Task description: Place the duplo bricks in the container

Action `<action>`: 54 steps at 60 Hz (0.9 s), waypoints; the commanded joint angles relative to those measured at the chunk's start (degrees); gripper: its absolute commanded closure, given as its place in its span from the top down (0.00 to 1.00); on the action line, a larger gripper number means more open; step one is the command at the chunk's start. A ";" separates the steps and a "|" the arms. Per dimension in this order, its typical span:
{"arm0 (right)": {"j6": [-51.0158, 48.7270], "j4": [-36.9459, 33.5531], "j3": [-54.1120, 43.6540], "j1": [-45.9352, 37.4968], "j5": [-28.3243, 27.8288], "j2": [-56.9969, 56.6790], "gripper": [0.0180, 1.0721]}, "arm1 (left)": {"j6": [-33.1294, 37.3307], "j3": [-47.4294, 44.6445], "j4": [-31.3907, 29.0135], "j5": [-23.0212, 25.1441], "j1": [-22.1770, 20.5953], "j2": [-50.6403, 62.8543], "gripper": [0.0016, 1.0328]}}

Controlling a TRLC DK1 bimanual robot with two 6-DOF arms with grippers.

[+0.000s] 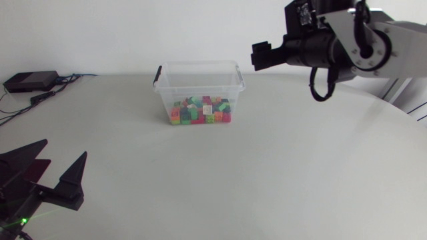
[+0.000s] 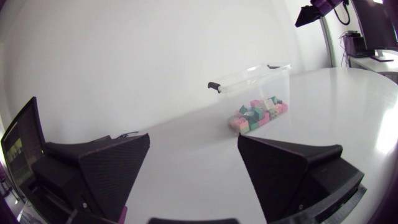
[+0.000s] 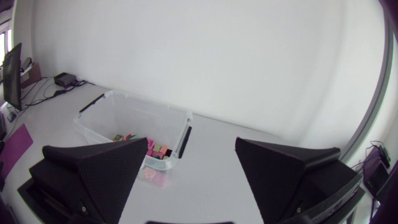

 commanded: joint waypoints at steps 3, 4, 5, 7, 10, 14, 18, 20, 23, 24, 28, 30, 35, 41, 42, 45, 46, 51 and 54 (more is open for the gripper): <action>-2.25 2.10 -6.15 -2.09 0.72 -6.17 0.96 | -1.07 -1.70 0.68 -0.53 0.59 -0.43 0.95; -2.34 2.36 -6.86 -2.35 0.81 -6.87 0.96 | -1.07 -1.79 0.76 -0.53 0.59 -0.43 0.95; -2.51 2.71 -7.56 -2.79 0.81 -7.67 0.96 | -1.07 -1.88 0.85 -0.53 0.59 -0.43 0.95; -3.13 3.33 -9.05 -3.50 0.81 -9.16 0.96 | -1.07 -1.97 0.94 -0.53 0.59 -0.43 0.95; -3.74 3.59 -10.99 -4.37 0.81 -11.18 0.96 | -1.15 -2.14 1.20 -0.53 0.59 -0.52 0.95; -4.62 4.82 -14.41 -6.13 0.81 -14.52 0.96 | -1.15 -2.49 1.64 -0.53 0.59 -0.52 0.95; -5.15 5.00 -16.70 -7.19 0.81 -17.07 0.96 | -1.15 -2.58 1.82 -0.53 0.68 -0.52 0.95; -5.77 5.44 -18.19 -7.98 0.81 -18.74 0.96 | -1.15 -2.76 2.17 -0.53 0.77 -0.52 0.95; -6.12 5.88 -20.04 -9.12 0.90 -20.67 0.96 | -1.15 -2.85 2.35 -0.53 0.85 -0.52 0.95; -6.38 5.96 -20.65 -9.47 0.90 -21.29 0.96 | -1.07 -2.93 2.43 -0.53 0.94 -0.52 0.95; -7.17 6.49 -23.12 -10.44 0.90 -23.84 0.96 | -1.07 -3.20 2.87 -0.53 1.12 -0.52 0.95; -7.52 6.75 -24.43 -10.97 0.99 -25.16 0.96 | -1.07 -3.46 3.22 -0.53 1.12 -0.52 0.95; -8.40 8.25 -27.86 -12.02 0.99 -27.97 0.96 | -1.07 -3.81 3.75 -0.53 1.12 -0.52 0.95; -9.63 11.06 -33.05 -14.04 0.90 -32.10 0.96 | -1.15 -4.08 4.45 -0.62 1.12 -0.43 0.95; -9.81 11.41 -33.84 -14.31 0.90 -32.71 0.96 | -1.15 -4.08 4.54 -0.62 1.12 -0.52 0.95; -10.34 12.47 -36.12 -15.10 0.63 -34.56 0.96 | -1.15 -4.25 4.81 -0.62 1.12 -0.43 0.95; -10.51 12.73 -36.83 -15.27 0.55 -35.09 0.96 | -1.15 -4.25 4.81 -0.62 1.12 -0.43 0.95; -11.13 14.05 -40.34 -16.59 0.19 -38.16 0.96 | -1.15 -4.43 5.16 -0.80 1.12 -0.43 0.95; -11.65 14.58 -42.54 -17.47 -0.07 -40.71 0.96 | -1.15 -4.60 5.69 -1.50 1.12 -0.43 0.95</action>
